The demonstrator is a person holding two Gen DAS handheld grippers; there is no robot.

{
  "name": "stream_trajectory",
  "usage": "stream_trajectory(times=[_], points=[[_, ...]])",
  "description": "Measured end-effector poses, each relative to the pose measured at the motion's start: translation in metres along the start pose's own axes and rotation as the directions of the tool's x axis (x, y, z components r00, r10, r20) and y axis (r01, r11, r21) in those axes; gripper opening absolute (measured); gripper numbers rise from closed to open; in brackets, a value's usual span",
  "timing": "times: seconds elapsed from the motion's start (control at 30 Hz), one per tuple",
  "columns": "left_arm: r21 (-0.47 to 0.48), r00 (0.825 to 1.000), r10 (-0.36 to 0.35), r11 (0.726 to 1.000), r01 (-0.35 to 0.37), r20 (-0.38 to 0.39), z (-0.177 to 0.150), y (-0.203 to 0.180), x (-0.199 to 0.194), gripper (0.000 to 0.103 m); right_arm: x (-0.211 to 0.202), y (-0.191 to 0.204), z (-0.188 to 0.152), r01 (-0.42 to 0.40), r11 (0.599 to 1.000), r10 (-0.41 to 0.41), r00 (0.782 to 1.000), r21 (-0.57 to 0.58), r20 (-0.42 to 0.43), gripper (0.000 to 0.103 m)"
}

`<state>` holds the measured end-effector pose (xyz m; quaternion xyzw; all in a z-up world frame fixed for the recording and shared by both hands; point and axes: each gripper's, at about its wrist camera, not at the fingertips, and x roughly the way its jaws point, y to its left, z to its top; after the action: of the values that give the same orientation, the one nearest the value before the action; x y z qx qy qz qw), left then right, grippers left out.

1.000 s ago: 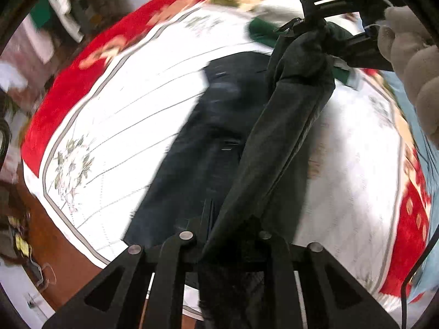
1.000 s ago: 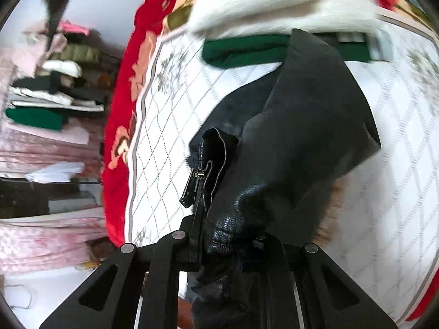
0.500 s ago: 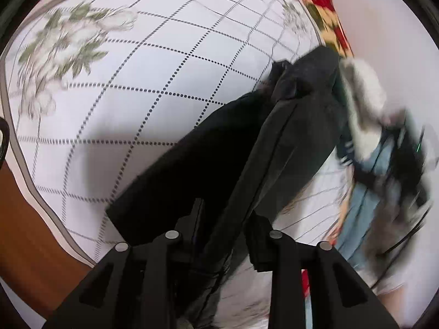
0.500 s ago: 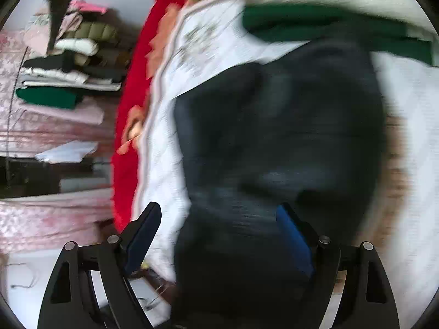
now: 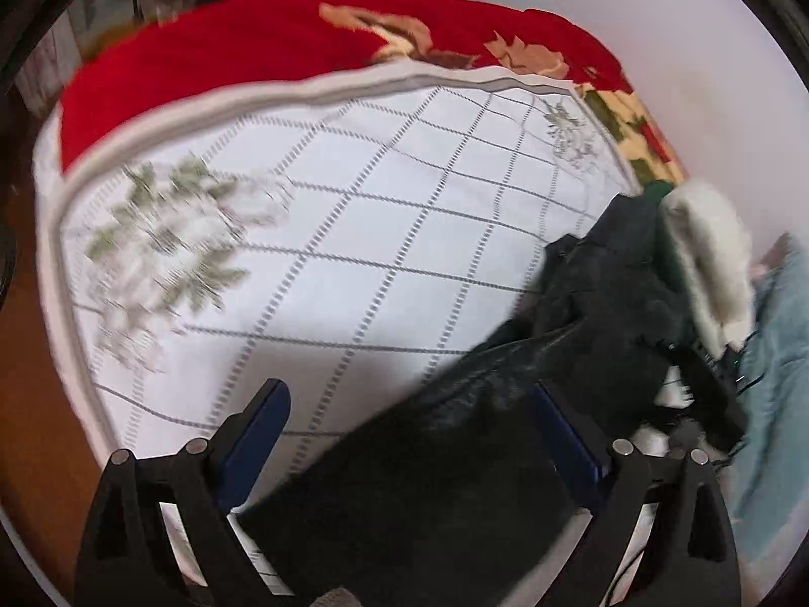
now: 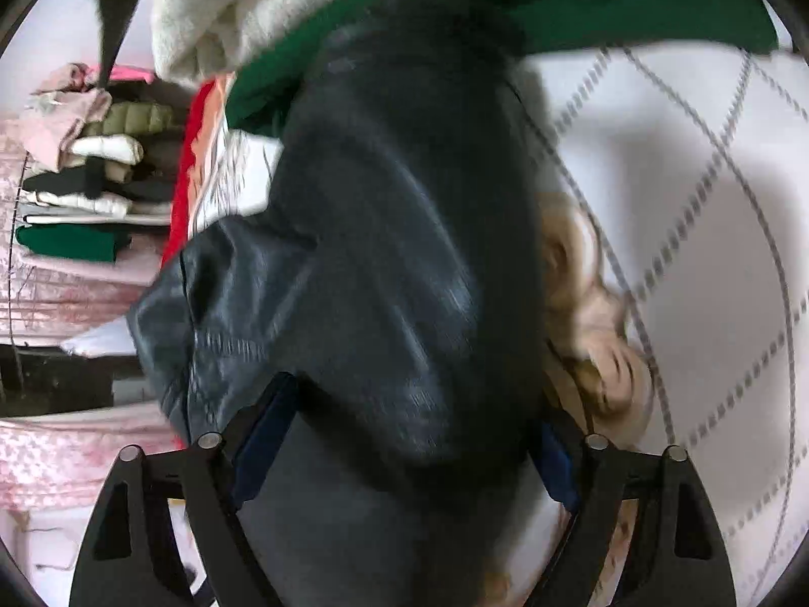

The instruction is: Fold large clothes

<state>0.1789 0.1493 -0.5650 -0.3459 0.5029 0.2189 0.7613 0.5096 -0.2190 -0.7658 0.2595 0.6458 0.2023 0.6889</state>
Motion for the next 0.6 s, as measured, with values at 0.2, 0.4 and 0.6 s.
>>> stream_trajectory(times=[0.2, 0.4, 0.6], points=[[0.140, 0.991, 0.135, 0.981, -0.135, 0.011, -0.023, -0.021, 0.000, 0.096, -0.052, -0.031, -0.039, -0.047, 0.987, 0.032, 0.995, 0.155, 0.098, 0.021], [0.261, 0.988, 0.138, 0.958, -0.118, -0.062, -0.052, -0.056, 0.013, 0.096, -0.153, -0.118, -0.153, 0.049, 0.912, -0.096, 0.991, 0.406, 0.098, 0.020], [0.305, 0.990, 0.114, 0.949, -0.084, -0.081, -0.056, -0.091, 0.028, 0.096, -0.180, -0.172, -0.225, 0.146, 0.859, -0.140, 0.989, 0.491, -0.048, 0.051]])
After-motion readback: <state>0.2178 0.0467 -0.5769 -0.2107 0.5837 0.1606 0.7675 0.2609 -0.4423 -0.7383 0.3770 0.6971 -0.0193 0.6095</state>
